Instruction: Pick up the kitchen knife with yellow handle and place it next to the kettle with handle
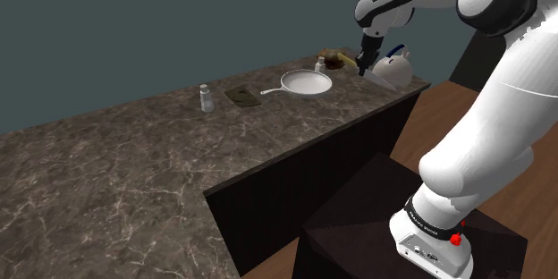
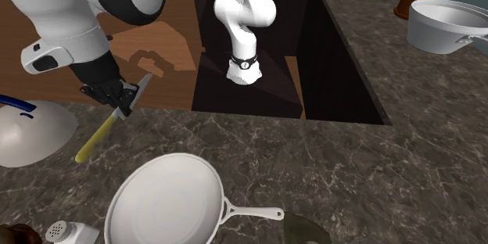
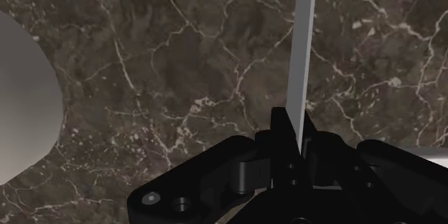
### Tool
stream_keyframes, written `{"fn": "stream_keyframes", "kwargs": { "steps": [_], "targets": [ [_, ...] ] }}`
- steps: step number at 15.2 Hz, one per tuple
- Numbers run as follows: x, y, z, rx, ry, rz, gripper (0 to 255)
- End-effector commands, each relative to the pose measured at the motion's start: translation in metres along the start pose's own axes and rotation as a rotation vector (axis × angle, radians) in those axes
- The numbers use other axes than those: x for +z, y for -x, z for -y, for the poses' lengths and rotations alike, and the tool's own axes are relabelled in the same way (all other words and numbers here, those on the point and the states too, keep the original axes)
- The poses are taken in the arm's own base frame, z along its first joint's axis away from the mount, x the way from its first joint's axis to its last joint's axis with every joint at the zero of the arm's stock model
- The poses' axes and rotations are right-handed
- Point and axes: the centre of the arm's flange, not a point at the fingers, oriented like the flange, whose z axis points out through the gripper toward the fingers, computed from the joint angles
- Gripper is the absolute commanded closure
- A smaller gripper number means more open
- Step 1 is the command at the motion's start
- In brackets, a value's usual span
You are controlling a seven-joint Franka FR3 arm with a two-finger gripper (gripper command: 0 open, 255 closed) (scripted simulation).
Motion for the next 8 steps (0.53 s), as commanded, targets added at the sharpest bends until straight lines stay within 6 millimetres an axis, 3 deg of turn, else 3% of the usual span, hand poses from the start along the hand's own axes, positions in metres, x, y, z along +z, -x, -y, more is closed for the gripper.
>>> {"fn": "stream_keyframes", "kwargs": {
  "steps": [1, 8],
  "targets": [
    [0.010, 0.000, 0.000, 0.000, 0.000, -0.001, 255],
    [0.047, 0.001, 0.000, 0.000, 0.000, -0.001, 255]
  ]
}}
